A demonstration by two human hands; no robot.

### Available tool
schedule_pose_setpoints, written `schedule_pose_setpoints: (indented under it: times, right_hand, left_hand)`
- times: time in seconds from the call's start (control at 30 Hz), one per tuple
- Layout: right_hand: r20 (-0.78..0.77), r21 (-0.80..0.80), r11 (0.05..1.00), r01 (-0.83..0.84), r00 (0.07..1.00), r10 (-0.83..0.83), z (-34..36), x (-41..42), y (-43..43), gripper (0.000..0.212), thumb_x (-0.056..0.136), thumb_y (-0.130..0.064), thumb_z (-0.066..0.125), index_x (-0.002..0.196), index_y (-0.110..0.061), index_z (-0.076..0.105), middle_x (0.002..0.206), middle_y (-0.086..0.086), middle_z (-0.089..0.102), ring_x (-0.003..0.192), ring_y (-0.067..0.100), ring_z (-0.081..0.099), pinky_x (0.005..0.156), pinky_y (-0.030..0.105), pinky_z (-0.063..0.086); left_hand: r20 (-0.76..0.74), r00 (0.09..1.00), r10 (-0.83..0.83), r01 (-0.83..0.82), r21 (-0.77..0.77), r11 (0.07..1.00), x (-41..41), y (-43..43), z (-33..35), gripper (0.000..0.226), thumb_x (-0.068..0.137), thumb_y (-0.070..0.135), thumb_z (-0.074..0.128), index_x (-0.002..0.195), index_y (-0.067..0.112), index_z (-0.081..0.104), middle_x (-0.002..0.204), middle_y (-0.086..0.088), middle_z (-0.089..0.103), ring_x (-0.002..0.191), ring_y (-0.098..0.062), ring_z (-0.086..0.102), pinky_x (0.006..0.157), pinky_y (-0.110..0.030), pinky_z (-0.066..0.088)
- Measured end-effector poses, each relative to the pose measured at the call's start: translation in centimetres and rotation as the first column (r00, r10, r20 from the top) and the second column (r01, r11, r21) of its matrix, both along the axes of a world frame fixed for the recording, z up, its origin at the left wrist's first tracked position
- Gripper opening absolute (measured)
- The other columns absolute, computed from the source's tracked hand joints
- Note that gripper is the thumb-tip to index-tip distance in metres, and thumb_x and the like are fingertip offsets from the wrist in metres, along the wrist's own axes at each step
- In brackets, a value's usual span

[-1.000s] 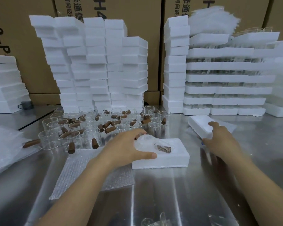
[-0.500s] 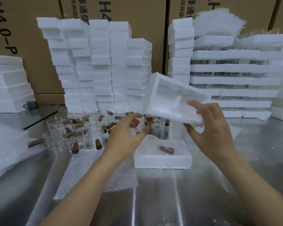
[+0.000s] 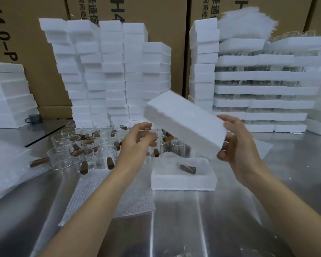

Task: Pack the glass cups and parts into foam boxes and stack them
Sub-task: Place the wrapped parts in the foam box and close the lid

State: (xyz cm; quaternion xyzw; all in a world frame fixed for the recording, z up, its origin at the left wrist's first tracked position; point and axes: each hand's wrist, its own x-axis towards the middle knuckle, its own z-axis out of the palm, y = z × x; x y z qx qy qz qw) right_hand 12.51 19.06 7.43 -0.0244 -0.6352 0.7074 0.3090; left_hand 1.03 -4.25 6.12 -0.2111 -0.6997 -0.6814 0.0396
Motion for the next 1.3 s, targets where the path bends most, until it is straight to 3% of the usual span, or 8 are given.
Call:
schedule_pose_setpoints:
  times: [0.1,0.2,0.3,0.43,0.57,0.67,0.93,1.3]
  right_hand:
    - [0.136,-0.039,0.999,-0.017,0.99,0.022,-0.3,-0.2,0.1,0.041,0.09,-0.046,0.057,0.121,-0.023,0.069,0.083,0.008,0.06,0.068,0.023,0.047,0.052,0.029,0.036]
    - [0.206,-0.054,0.997,-0.06,0.976,0.07,-0.6,-0.2,0.6,0.028,0.1,-0.041,0.053,0.092,-0.023,0.073,0.065,0.002,0.048,0.053,0.017,0.038,0.052,0.029,0.036]
    - [0.264,-0.05,0.997,-0.058,0.962,0.069,-0.8,-0.2,1.3,0.041,0.102,-0.037,0.049,0.067,-0.032,0.071,0.064,0.001,0.051,0.051,0.017,0.034,0.049,0.027,0.038]
    - [0.303,-0.069,0.996,-0.051,0.951,0.07,-1.5,-0.5,2.1,0.045,0.104,-0.036,0.049,0.063,-0.034,0.07,0.076,0.006,0.056,0.052,0.017,0.038,0.049,0.027,0.035]
    - [0.354,-0.09,0.996,-0.031,0.933,0.061,-2.4,-1.2,2.9,0.026,0.101,-0.046,0.062,0.09,-0.025,0.073,0.077,0.003,0.063,0.061,0.017,0.054,0.051,0.027,0.044]
    - [0.371,-0.006,1.0,-0.008,0.929,0.01,-3.1,-1.8,3.3,0.039,0.097,-0.052,0.069,0.121,-0.021,0.069,0.099,0.005,0.077,0.086,0.02,0.067,0.072,0.036,0.059]
    - [0.357,0.058,0.998,-0.006,0.934,-0.015,-3.9,-2.3,3.0,0.042,0.093,-0.054,0.074,0.118,-0.02,0.071,0.096,0.002,0.081,0.072,0.017,0.073,0.068,0.034,0.057]
    - [0.424,0.108,0.994,-0.035,0.906,-0.014,-4.6,-2.5,3.8,0.042,0.085,-0.057,0.075,0.11,-0.024,0.074,0.094,-0.001,0.079,0.073,0.013,0.07,0.073,0.034,0.047]
  left_hand:
    - [0.049,0.996,-0.072,0.071,0.022,0.997,0.1,-0.2,0.3,0.034,0.103,0.025,0.063,0.132,0.042,0.064,0.114,0.011,0.079,0.092,-0.002,0.076,0.069,-0.027,0.051]
    - [0.076,0.967,-0.243,0.233,0.125,0.964,-0.1,-0.5,0.3,0.06,0.087,0.022,0.061,0.144,0.042,0.061,0.135,0.008,0.071,0.118,-0.015,0.071,0.084,-0.036,0.057]
    - [0.097,0.916,-0.389,0.359,0.232,0.904,-0.2,-0.6,0.3,0.067,0.078,0.023,0.053,0.142,0.041,0.066,0.131,0.002,0.071,0.114,-0.017,0.068,0.095,-0.045,0.059]
    - [0.102,0.922,-0.373,0.359,0.134,0.924,-0.1,-0.3,0.4,0.058,0.08,0.056,0.067,0.137,0.046,0.069,0.135,0.004,0.073,0.122,-0.017,0.068,0.104,-0.048,0.054]
    - [0.163,0.955,-0.248,0.246,0.032,0.969,0.2,0.0,0.2,0.074,0.074,0.084,0.065,0.134,0.041,0.067,0.124,0.011,0.075,0.114,-0.016,0.072,0.094,-0.041,0.058]
    - [0.161,0.981,-0.111,0.121,-0.056,0.991,-0.1,0.0,-0.2,0.042,0.093,0.063,0.072,0.127,0.039,0.069,0.125,0.005,0.074,0.112,-0.018,0.073,0.096,-0.04,0.058]
    - [0.163,0.985,-0.049,0.064,-0.091,0.994,-0.5,0.0,-0.8,0.029,0.101,0.037,0.072,0.129,0.032,0.068,0.128,-0.001,0.067,0.112,-0.02,0.067,0.08,-0.03,0.053]
    - [0.19,0.98,-0.059,0.097,-0.194,0.976,-1.1,-0.2,-1.5,0.031,0.1,0.043,0.073,0.129,0.035,0.067,0.125,0.001,0.068,0.113,-0.018,0.066,0.101,-0.041,0.053]
